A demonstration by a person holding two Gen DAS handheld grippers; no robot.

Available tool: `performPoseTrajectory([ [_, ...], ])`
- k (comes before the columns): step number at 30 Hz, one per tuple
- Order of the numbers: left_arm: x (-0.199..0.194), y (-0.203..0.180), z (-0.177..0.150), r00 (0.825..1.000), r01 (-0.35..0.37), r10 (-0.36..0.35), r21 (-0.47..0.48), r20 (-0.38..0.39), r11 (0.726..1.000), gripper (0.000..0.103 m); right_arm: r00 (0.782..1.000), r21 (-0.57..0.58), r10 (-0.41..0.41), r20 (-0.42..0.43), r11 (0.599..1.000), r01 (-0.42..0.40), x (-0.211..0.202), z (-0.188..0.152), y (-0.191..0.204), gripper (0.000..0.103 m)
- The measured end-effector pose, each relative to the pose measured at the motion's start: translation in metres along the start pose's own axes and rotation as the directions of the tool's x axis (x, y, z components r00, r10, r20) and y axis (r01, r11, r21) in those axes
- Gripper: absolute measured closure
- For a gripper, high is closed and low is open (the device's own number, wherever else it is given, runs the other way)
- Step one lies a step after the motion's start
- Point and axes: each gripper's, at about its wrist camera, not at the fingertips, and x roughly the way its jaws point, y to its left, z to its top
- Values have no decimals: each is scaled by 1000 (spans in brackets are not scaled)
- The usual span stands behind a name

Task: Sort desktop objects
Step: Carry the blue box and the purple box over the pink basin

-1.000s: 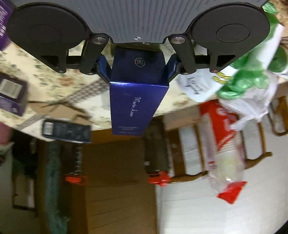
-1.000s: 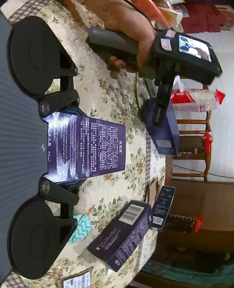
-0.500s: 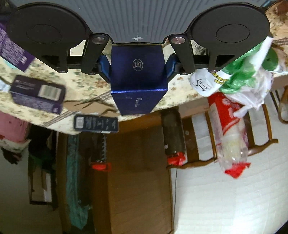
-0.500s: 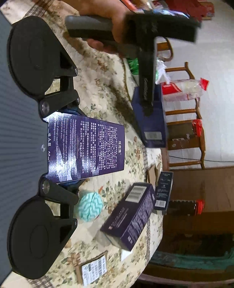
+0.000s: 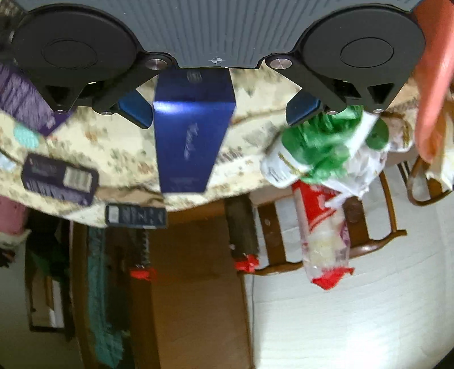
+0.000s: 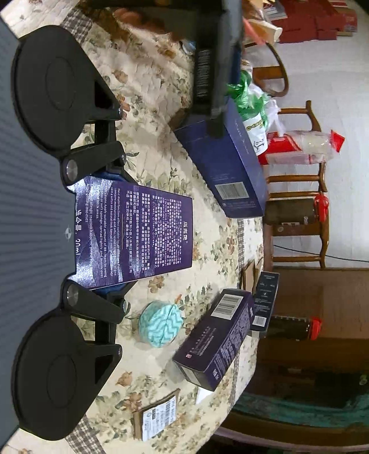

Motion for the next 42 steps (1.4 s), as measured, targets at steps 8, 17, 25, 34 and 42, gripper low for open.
performPoseTrajectory([
  [8,48,-14,25,993,7,1,66,-116,998,0,999,-2,-48,-14,999,48,8,2,2,18],
  [17,74,-36,-3,992,-5,26,166,-124,986,14,996,12,-78,-42,997,79,17,5,-3,5],
  [25,57,-28,-1,993,82,-80,22,-91,996,38,996,46,-91,-12,995,92,13,6,7,37],
  [34,9,-29,15,996,83,-84,35,40,996,38,993,42,-114,28,993,113,-5,7,16,37],
  [42,-62,-8,46,986,59,-61,14,158,998,37,988,26,-106,112,994,104,-40,32,31,37],
])
